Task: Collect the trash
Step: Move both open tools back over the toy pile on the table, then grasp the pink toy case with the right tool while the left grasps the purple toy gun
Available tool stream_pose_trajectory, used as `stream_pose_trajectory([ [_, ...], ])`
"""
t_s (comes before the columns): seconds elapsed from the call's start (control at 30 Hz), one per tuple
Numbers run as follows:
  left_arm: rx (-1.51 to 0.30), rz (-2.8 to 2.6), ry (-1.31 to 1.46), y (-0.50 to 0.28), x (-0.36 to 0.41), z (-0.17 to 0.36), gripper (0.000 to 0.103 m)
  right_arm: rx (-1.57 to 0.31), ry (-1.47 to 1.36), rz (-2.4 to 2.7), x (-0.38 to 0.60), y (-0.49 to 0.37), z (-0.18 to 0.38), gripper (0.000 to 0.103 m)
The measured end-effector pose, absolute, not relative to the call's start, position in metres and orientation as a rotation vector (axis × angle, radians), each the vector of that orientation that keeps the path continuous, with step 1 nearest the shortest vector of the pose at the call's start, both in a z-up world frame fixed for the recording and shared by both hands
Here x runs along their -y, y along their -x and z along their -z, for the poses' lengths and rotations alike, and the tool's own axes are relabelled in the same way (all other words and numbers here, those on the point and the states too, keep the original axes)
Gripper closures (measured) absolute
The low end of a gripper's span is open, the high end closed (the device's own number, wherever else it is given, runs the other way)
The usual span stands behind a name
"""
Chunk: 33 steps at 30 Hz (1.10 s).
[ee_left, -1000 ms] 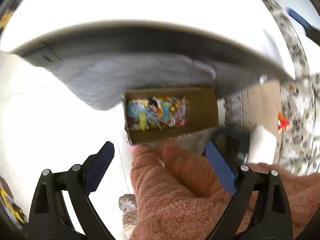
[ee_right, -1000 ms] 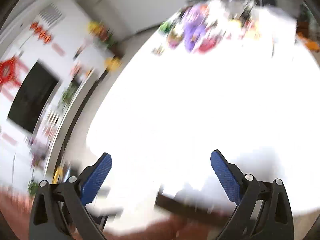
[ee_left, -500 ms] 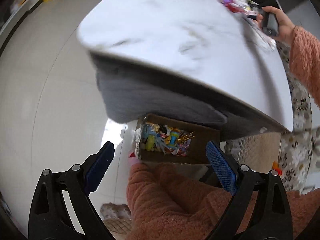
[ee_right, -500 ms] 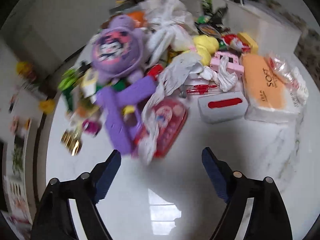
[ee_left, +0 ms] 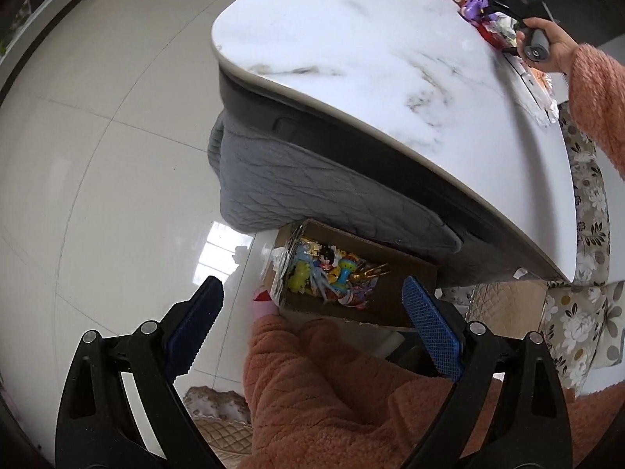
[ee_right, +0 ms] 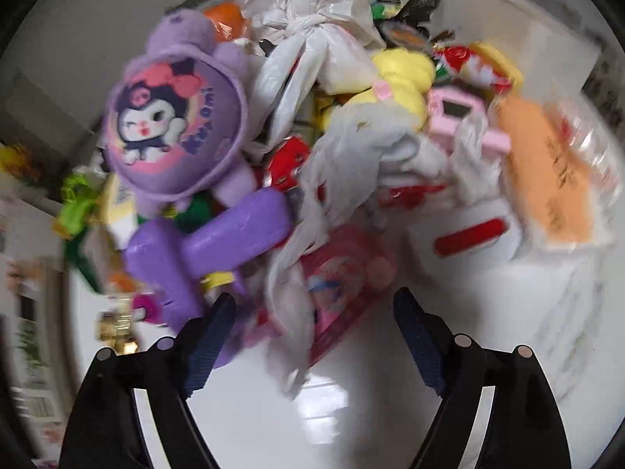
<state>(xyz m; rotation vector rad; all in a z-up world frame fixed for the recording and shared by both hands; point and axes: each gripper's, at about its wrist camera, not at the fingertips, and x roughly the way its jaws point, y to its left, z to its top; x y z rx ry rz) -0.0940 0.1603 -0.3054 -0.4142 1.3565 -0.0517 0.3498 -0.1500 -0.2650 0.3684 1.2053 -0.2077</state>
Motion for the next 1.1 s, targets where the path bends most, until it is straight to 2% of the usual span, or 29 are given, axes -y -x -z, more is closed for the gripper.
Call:
stream_pose_trajectory([
  [0.1,-1.364,0.064,0.407,0.094,-0.158,0.308,0.012,-1.211,-0.450,0.185,0.158,-0.348,0.268,0.032],
  [0.23,-1.354,0.078,0.402,0.089,-0.160,0.304,0.012,-1.241,-0.391,0.108,0.161,-0.332,0.270,0.046],
  [0.3,-1.340,0.085,0.398,0.087,-0.162,0.300,0.012,-1.244,-0.414,0.113,0.174,-0.319,0.271,0.046],
  [0.37,-1.323,0.091,0.402,0.084,-0.163,0.295,0.012,-1.243,-0.415,0.094,0.181,-0.314,0.270,0.058],
  [0.83,-1.295,0.115,0.444,0.084,-0.168,0.294,0.012,-1.303,-0.172,-0.026,0.212,-0.231,0.259,0.061],
  [0.9,-1.290,0.112,0.447,0.084,-0.168,0.292,0.012,-1.315,-0.139,-0.022,0.210,-0.234,0.260,0.057],
  [0.93,-1.288,0.111,0.445,0.084,-0.167,0.291,0.012,-1.321,-0.109,-0.006,0.206,-0.236,0.262,0.043],
  [0.97,-1.286,0.117,0.443,0.084,-0.167,0.289,0.012,-1.323,-0.090,0.002,0.193,-0.245,0.266,0.043],
  [1.0,-1.286,0.123,0.439,0.083,-0.166,0.286,0.012,-1.327,-0.063,0.007,0.191,-0.246,0.271,0.047],
  [1.07,-1.266,0.140,0.429,0.079,-0.163,0.275,0.012,-1.299,-0.031,0.010,0.189,-0.241,0.272,0.062],
  [1.1,-1.245,0.149,0.418,0.076,-0.160,0.268,0.012,-1.291,-0.029,0.007,0.192,-0.241,0.276,0.062],
])
